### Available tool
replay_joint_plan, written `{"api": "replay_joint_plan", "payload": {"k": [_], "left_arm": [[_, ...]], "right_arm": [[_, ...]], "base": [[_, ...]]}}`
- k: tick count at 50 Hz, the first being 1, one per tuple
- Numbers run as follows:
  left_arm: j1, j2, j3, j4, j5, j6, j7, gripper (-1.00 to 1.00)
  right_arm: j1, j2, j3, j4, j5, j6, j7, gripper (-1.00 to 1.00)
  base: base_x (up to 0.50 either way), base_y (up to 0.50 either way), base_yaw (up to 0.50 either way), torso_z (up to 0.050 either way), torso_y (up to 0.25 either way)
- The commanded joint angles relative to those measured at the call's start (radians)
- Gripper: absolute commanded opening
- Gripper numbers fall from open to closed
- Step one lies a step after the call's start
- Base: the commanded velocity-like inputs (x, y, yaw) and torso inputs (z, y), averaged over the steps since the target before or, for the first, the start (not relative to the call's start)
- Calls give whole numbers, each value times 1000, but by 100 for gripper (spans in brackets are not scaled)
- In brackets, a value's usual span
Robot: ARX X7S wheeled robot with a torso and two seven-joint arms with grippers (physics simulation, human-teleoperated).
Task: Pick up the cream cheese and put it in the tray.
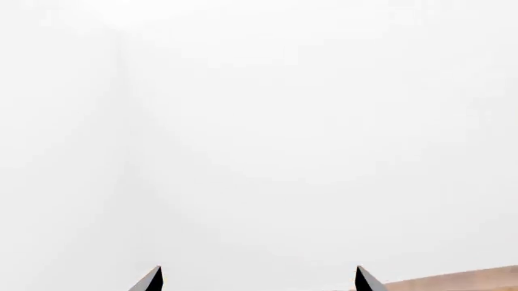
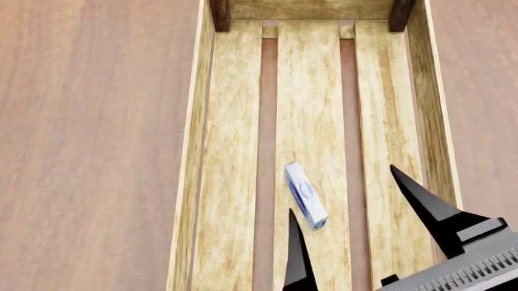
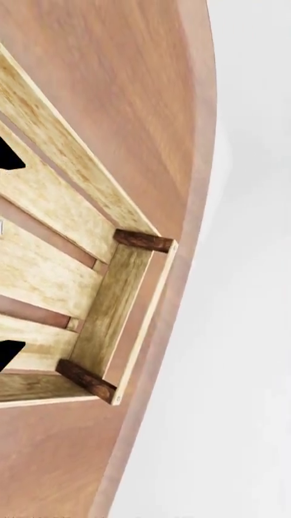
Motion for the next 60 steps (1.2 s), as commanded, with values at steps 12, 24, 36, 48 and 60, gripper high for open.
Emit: {"api": "replay_joint_plan", "payload": {"k": [12,24,36,48,60], "left_arm": [[-3,475,-245,116,152,37,598,100],[51,475,-300,116,138,147,596,100],[74,475,-326,116,141,210,583,100],[45,475,-323,116,131,195,595,100],[-19,475,-339,116,119,128,601,100]], "right_arm": [[351,173,-345,-64,116,-90,231,100],[889,324,-1031,-64,91,-316,378,100],[1835,194,-2198,-63,10,-588,639,100],[1956,149,-2345,-36,21,-672,673,100],[2001,277,-2343,18,54,-708,575,100]], "base": [[0,0,0,0,0],[0,0,0,0,0],[0,0,0,0,0],[0,0,0,0,0],[0,0,0,0,0]]}}
